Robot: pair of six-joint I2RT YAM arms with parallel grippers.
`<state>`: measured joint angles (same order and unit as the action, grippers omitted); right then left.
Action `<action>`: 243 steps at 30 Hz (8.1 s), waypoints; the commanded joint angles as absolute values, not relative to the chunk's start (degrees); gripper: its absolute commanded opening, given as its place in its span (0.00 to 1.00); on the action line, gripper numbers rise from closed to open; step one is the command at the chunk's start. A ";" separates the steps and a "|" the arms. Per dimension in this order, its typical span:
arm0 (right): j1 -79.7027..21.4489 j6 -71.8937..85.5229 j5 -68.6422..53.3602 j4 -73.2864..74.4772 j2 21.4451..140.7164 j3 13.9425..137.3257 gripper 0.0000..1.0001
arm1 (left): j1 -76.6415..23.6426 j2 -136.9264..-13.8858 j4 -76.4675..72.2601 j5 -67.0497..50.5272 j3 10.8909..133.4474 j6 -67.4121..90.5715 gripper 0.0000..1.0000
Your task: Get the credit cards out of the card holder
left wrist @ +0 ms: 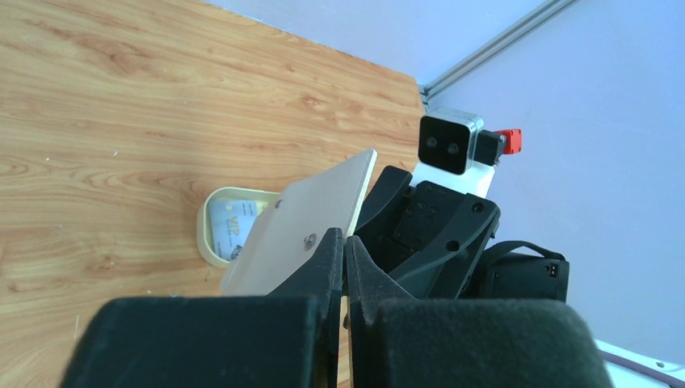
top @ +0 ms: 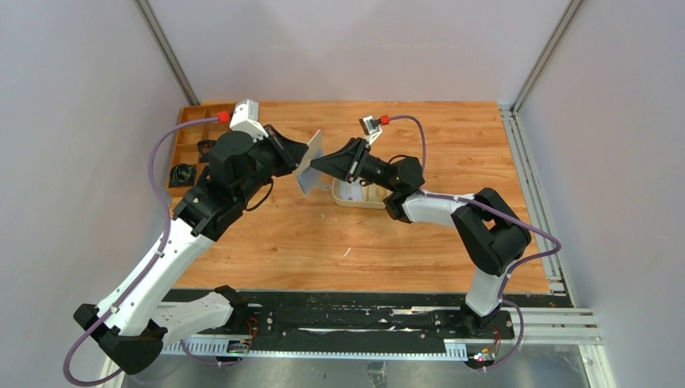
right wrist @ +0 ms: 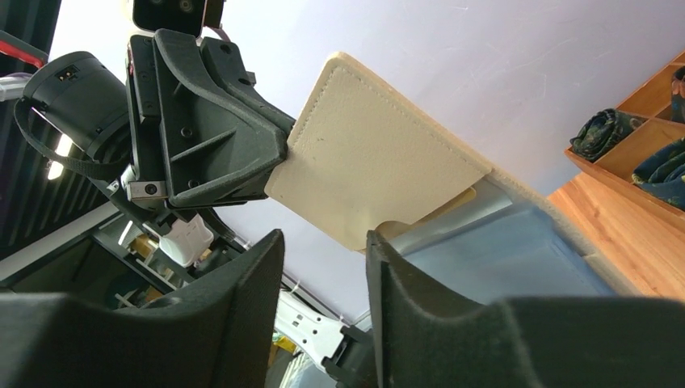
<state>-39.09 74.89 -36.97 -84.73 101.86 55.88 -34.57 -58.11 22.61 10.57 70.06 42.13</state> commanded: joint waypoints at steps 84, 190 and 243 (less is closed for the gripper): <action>-41.56 87.29 -31.74 -90.08 111.35 64.07 0.63 | -31.90 -54.50 22.40 11.86 68.14 44.47 0.00; -45.79 90.95 -40.00 -91.49 110.63 71.74 0.32 | -25.49 -53.10 22.15 11.76 64.97 41.22 0.00; -43.90 87.98 -34.45 -91.46 109.44 64.89 0.00 | -23.57 -48.84 26.56 14.43 63.00 39.25 0.04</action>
